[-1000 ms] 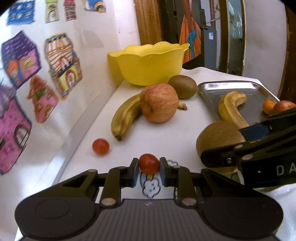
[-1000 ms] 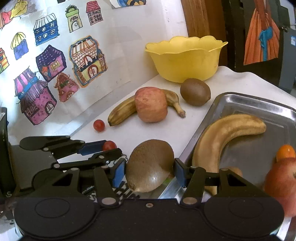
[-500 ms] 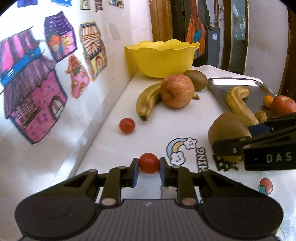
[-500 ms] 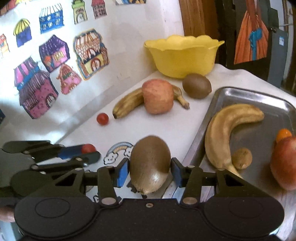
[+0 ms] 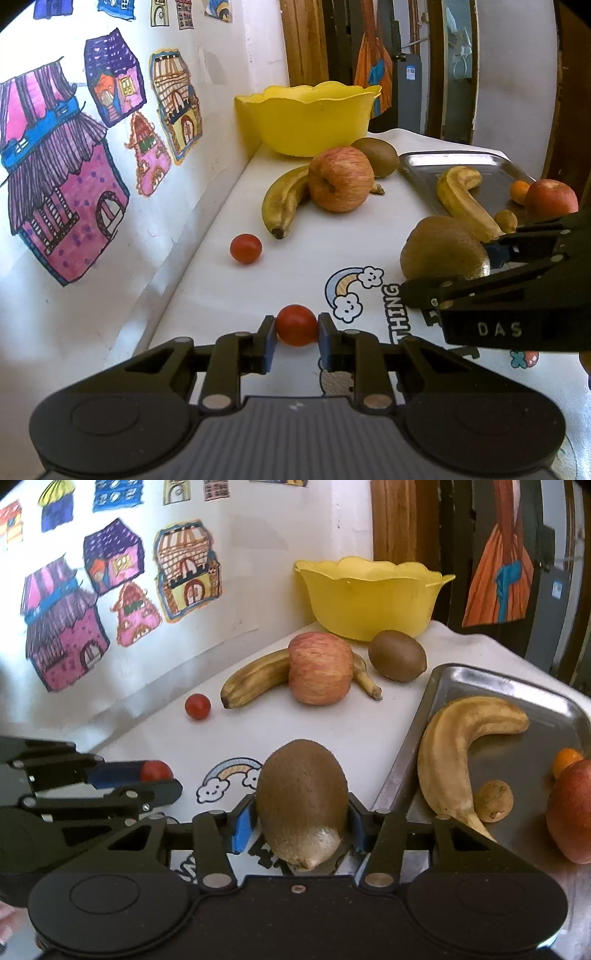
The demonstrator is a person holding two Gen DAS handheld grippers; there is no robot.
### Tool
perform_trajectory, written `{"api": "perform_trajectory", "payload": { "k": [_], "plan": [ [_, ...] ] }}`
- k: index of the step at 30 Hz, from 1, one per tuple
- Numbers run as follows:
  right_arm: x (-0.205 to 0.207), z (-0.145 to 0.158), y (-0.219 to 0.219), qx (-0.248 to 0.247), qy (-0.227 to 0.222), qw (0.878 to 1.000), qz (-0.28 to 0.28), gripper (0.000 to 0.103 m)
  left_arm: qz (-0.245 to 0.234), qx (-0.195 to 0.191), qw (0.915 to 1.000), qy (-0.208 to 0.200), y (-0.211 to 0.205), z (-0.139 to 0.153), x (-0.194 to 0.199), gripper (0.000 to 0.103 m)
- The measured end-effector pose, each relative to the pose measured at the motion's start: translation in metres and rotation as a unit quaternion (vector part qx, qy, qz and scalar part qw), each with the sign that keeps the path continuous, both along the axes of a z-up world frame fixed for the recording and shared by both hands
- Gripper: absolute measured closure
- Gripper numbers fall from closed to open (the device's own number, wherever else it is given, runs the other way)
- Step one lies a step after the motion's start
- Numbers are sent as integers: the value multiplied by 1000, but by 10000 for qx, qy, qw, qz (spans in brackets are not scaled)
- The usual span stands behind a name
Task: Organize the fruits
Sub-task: 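Carry the tomato and kiwi onto the steel tray and open both tools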
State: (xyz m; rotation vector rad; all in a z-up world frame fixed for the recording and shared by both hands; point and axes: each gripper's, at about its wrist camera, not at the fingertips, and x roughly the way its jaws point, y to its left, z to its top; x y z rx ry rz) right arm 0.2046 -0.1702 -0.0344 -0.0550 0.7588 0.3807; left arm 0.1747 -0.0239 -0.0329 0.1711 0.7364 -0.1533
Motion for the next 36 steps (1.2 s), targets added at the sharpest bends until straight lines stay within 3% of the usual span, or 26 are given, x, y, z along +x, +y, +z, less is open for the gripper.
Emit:
{"api": "perform_trajectory", "payload": {
  "k": [19, 36],
  "plan": [
    [-44, 16, -25, 421, -290, 9987, -51, 55, -76, -325, 9993, -166, -27, 19, -19, 78],
    [-47, 27, -134, 355, -420, 9923, -1106, 55, -790, -501, 9953, -245, -124, 23, 4, 78]
  ]
}}
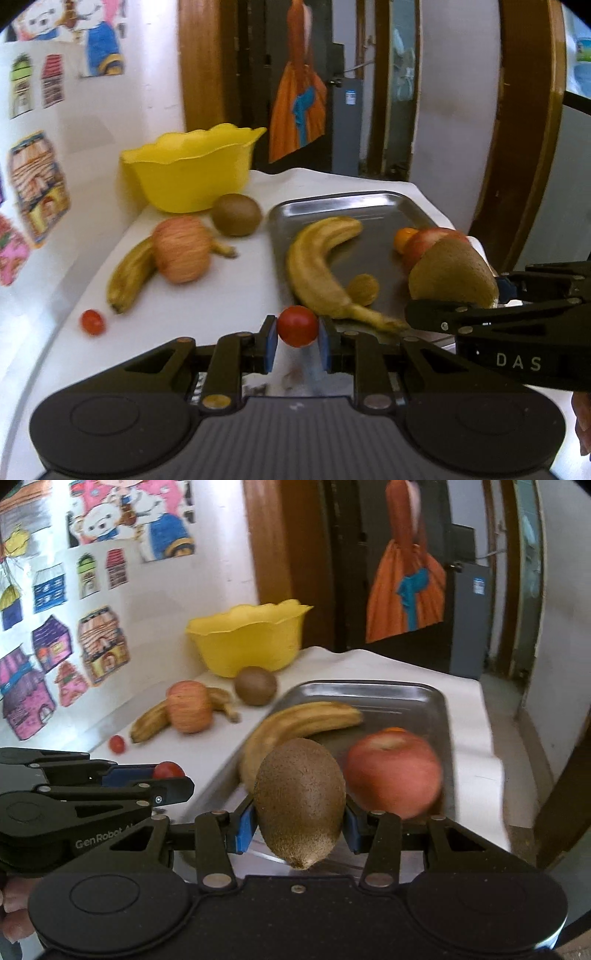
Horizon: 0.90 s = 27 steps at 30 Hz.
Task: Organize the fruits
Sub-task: 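Carry the tomato and kiwi onto the steel tray and open both tools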
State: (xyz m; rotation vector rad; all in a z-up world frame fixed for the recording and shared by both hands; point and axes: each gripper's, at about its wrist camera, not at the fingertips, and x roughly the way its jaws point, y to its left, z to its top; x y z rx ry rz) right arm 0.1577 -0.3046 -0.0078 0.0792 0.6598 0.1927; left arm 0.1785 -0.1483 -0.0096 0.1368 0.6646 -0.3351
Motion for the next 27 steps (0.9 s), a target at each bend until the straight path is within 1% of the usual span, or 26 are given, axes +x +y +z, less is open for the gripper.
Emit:
{"api": "perform_trajectory", "payload": {
  "k": [5, 9, 16, 23, 27],
  "plan": [
    [0, -7, -17, 55, 84, 9999, -132, 55, -165, 46, 9998, 84, -21, -9, 6, 78],
    [0, -12, -22, 104, 162, 9997, -157, 55, -218, 84, 9996, 133, -28, -15, 8, 78],
    [2, -15, -24, 162, 166, 9996, -155, 55, -212, 94, 9996, 135, -30, -17, 10, 78],
    [5, -21, -21, 183, 257, 9993, -179, 54, -184, 138, 9995, 220, -28, -22, 13, 78],
    [3, -23, -20, 167, 322, 9991, -223, 54, -204, 117, 9995, 204, -27, -22, 13, 78]
  ]
}}
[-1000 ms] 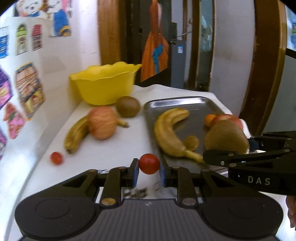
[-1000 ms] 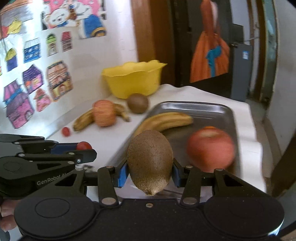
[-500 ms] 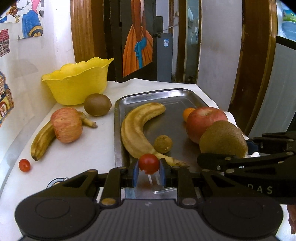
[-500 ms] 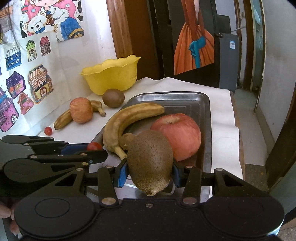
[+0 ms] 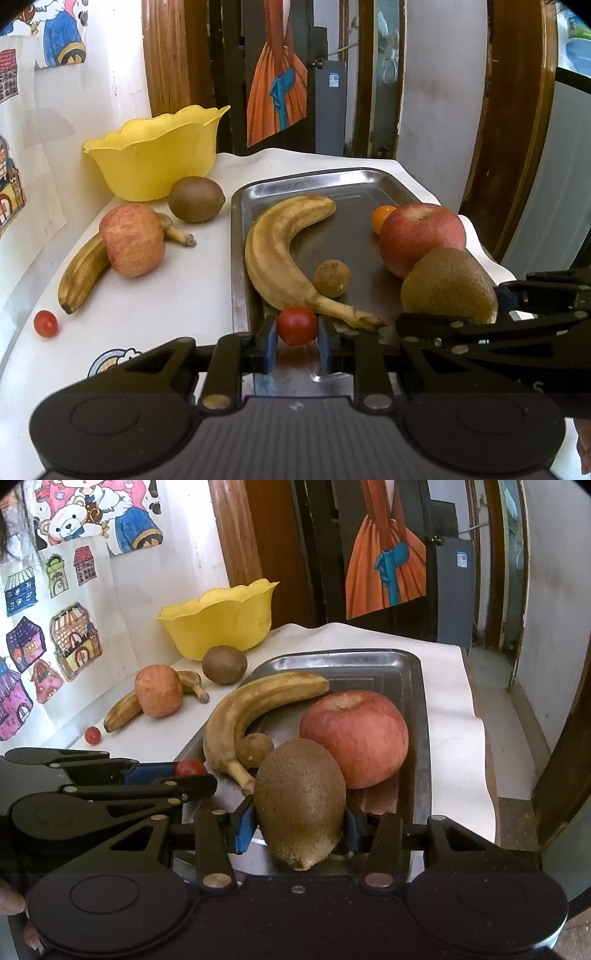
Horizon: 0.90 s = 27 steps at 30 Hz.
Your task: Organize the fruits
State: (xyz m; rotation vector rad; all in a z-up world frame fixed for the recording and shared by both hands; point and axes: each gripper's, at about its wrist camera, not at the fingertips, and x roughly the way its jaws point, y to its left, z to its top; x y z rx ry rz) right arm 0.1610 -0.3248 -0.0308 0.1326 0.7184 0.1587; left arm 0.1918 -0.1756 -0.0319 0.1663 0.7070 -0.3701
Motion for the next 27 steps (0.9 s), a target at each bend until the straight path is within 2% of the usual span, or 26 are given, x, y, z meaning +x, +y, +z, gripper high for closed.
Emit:
{"api": "perform_trajectory", "payload": {
  "k": [8, 11, 12, 16, 17, 21, 24, 26, 27],
  "plan": [
    [-3, -1, -1, -9, 24, 9999, -168, 51, 15, -19, 9999, 102, 3, -1, 3, 77],
    [-4, 4, 0, 6, -65, 9998, -202, 42, 46, -60, 9999, 122, 5, 0, 2, 75],
    [-5, 6, 0, -7, -71, 9997, -215, 42, 32, -79, 9999, 123, 6, 1, 1, 73],
    [-12, 13, 1, -81, -154, 9992, -348, 37, 17, -147, 9999, 17, 11, 7, -4, 55],
    [-15, 15, 1, -97, -178, 9990, -409, 33, 35, -204, 9998, -49, 14, 9, -6, 52],
    [-29, 24, 2, -160, -308, 9975, -609, 28, 116, -380, 9990, -190, 27, 19, -13, 43],
    [-43, 33, 5, -197, -435, 9960, -761, 22, 167, -491, 9978, -412, 39, 31, -20, 26],
    [-53, 40, 9, -215, -498, 9947, -875, 18, 229, -567, 9966, -555, 49, 39, -26, 11],
    [-58, 42, 11, -212, -525, 9940, -933, 15, 255, -600, 9960, -610, 54, 43, -29, 9]
  ]
}}
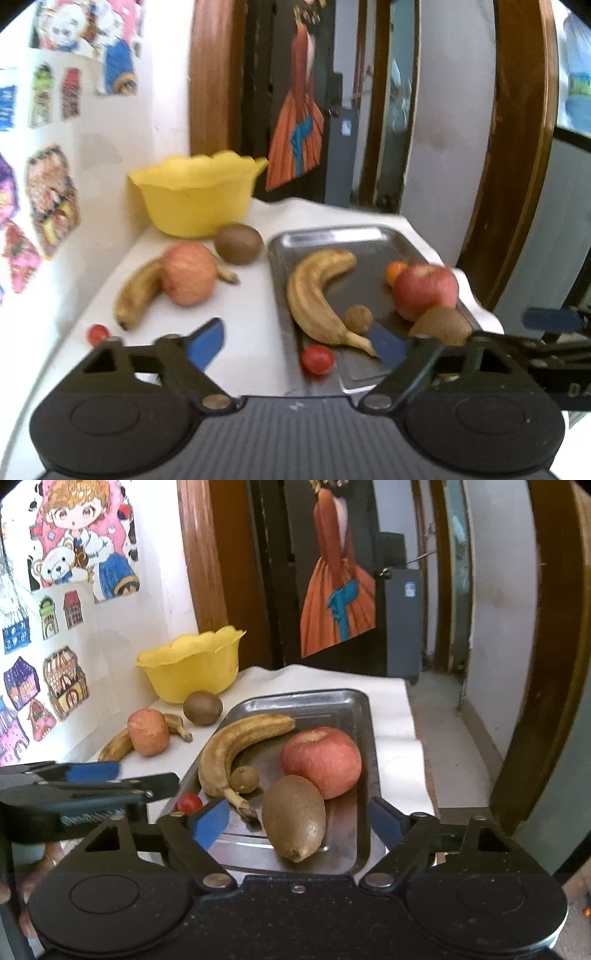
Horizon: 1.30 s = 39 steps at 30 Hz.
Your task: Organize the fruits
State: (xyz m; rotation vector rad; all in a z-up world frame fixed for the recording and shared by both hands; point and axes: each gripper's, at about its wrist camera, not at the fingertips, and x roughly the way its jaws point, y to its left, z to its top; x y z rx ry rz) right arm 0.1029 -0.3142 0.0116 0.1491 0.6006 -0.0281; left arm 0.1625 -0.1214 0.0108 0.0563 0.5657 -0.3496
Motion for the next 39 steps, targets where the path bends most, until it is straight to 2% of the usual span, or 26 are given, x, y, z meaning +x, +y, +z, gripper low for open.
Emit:
{"api": "perform_trajectory", "payload": {
  "k": [2, 5, 10, 15, 24, 39],
  "plan": [
    [-11, 5, 4, 7, -62, 9999, -134, 8, 27, -26, 10000, -65, 10, 7, -6, 3],
    [-28, 10, 11, 63, -99, 9993, -341, 1, 86, 12, 9999, -116, 26, 12, -15, 1],
    [-49, 8, 21, 70, 66, 9972, -740, 1, 186, 210, 9996, -20, 50, 8, -28, 1],
    [-58, 1, 33, 85, 421, 9934, -1059, 1, 378, 392, 9984, 166, 69, 3, -36, 1],
    [-61, -3, 57, 266, 915, 9916, -880, 1, 478, 759, 9954, 337, 72, -5, -42, 1],
    [-45, -9, 75, 465, 1093, 9911, -600, 1, 561, 823, 9941, 421, 77, -12, -38, 1]
  ]
}}
